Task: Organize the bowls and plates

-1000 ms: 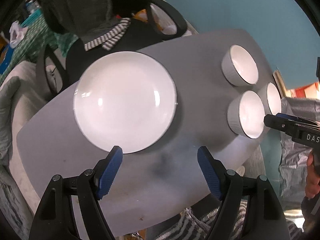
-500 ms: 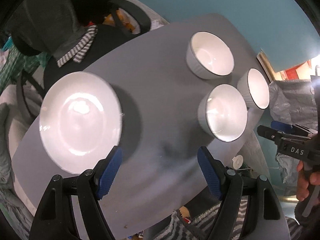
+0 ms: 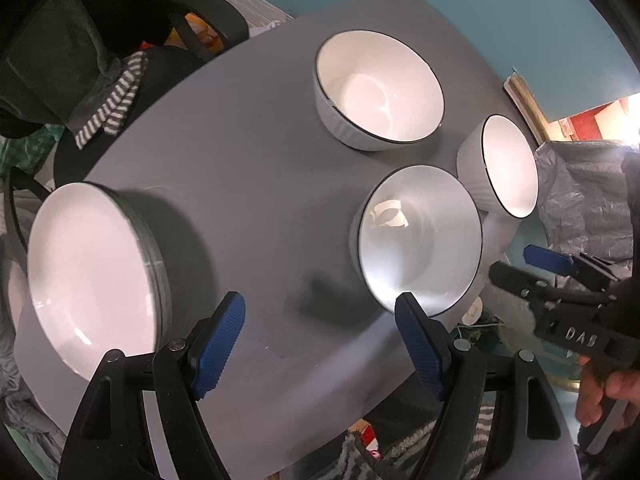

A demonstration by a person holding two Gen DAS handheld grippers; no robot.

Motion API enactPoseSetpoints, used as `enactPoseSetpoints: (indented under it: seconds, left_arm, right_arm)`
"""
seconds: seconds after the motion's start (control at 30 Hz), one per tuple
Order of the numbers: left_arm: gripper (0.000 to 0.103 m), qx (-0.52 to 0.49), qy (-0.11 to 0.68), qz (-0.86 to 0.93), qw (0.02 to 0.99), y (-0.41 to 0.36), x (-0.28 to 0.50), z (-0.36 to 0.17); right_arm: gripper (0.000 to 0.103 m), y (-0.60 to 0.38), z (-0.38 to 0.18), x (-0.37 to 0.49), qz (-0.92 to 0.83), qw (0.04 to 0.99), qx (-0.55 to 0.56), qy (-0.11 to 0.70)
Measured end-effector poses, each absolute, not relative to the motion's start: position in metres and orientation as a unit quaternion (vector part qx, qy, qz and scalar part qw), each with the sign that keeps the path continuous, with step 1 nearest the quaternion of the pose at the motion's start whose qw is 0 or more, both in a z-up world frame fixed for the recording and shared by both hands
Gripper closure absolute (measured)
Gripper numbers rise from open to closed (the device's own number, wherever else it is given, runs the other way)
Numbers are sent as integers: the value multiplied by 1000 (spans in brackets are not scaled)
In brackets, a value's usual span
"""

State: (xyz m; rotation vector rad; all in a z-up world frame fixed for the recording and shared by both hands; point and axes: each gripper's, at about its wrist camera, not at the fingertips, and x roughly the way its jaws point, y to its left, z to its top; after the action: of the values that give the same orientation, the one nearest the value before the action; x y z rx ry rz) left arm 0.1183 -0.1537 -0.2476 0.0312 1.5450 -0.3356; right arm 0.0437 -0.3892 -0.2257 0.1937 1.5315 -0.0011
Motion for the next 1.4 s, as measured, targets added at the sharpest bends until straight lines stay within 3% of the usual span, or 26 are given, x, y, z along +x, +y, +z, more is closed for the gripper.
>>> enactPoseSetpoints:
  seconds: [0.53, 0.7, 0.77, 0.83, 1.07, 1.13, 1.4]
  left_arm:
    - [24, -7, 719, -123, 684, -169, 134, -283]
    - [24, -6, 720, -113, 685, -170, 138, -291]
    - [24, -5, 718, -112, 687, -171, 141, -292]
    - [25, -1, 719, -114, 686, -175, 143, -294]
    - [45, -1, 732, -112, 672, -176, 148, -305]
    - [59, -5, 738, -118, 664, -175, 150, -309]
    - [75, -6, 744, -129, 655, -177, 151, -318]
  right_arm:
    - [37, -390, -253, 66, 47, 702, 89, 705]
    - [49, -392, -262, 71, 56, 695, 84, 712]
    - [59, -391, -267, 75, 61, 692, 83, 714]
    - [61, -391, -270, 78, 62, 692, 78, 715]
    - [66, -389, -275, 85, 65, 688, 70, 719]
    - [71, -389, -277, 85, 67, 686, 71, 721]
    - [87, -379, -278, 87, 75, 677, 62, 729]
